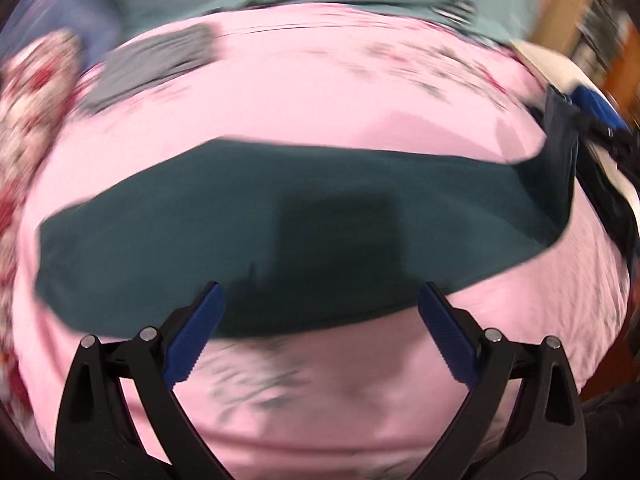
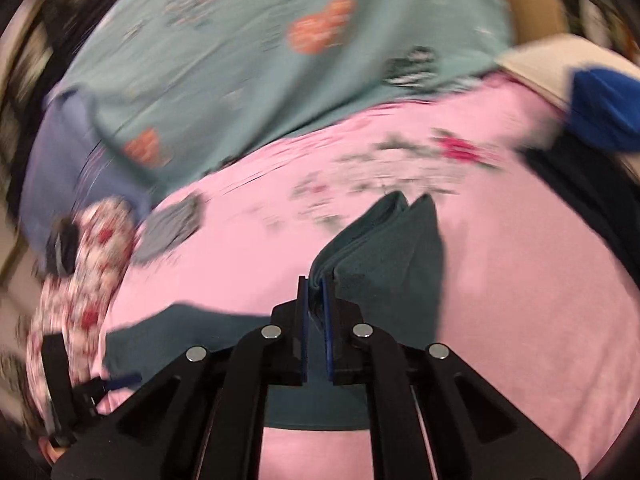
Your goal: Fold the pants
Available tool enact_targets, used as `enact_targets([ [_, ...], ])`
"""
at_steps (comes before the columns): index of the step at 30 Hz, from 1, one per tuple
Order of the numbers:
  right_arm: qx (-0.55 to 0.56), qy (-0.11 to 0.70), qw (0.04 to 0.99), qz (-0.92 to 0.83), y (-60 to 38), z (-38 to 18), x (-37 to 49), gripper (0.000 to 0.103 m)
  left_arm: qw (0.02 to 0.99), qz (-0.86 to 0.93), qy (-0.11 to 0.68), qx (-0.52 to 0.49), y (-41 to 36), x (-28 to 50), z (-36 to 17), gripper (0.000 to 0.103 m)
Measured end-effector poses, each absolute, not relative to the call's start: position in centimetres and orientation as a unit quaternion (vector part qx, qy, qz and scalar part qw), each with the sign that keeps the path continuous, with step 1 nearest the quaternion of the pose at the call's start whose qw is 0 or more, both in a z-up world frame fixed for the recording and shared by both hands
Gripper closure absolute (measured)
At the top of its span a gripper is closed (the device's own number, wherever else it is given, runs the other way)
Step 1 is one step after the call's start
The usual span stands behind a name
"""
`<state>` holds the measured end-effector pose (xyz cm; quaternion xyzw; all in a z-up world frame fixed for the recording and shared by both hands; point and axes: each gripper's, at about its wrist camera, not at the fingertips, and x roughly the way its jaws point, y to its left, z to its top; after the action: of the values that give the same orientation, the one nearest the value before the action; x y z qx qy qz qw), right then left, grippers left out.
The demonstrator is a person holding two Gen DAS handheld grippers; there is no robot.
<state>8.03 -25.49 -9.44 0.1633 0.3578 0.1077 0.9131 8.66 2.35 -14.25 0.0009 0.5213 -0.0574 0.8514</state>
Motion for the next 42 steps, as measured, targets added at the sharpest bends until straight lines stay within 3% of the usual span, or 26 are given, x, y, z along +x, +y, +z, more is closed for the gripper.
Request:
enact_targets([
  [6, 0.035, 0.425, 0.873, 0.236, -10.9, -15.4, 9.0, 0.097, 0.845, 0.016, 0.534, -0.040, 9.3, 5.8, -14.6, 0.005],
  [10, -0.028, 0.468, 0.844, 0.258, -7.0, -19.9, 8.4, 0.096, 0.842, 0.033, 0.535, -0.055, 11.2, 4.8, -14.9, 0.005],
  [14, -0.019, 0.476, 0.841, 0.258, -7.1, -19.3, 8.9, 0.097, 0.843, 0.038, 0.532, -0.067, 12.6, 4.2, -14.9, 0.005],
  [18, 0.015, 0.509, 0.813, 0.284, -7.9, -18.7, 8.9, 0.087, 0.845, 0.043, 0.527, -0.073, 13.8, 4.6, -14.9, 0.005],
  [21, 0.090, 0.484, 0.816, 0.303, -9.5, -15.8, 8.5, 0.082, 0.847, 0.051, 0.523, -0.083, 15.2, 5.0, -14.8, 0.005],
  [29, 0.087, 0.483, 0.849, 0.197, -9.2, -17.6, 13.5, 0.083, 0.847, 0.044, 0.523, -0.086, 15.9, 6.0, -15.0, 0.005],
  [33, 0.017, 0.490, 0.849, 0.196, -7.8, -19.2, 13.2, 0.083, 0.849, 0.032, 0.521, -0.082, 15.2, 6.6, -14.8, 0.005],
  [42, 0.104, 0.462, 0.867, 0.156, -19.0, -14.4, 10.7, 0.081, 0.846, -0.090, 0.516, -0.101, 7.9, 9.7, -14.2, 0.005],
])
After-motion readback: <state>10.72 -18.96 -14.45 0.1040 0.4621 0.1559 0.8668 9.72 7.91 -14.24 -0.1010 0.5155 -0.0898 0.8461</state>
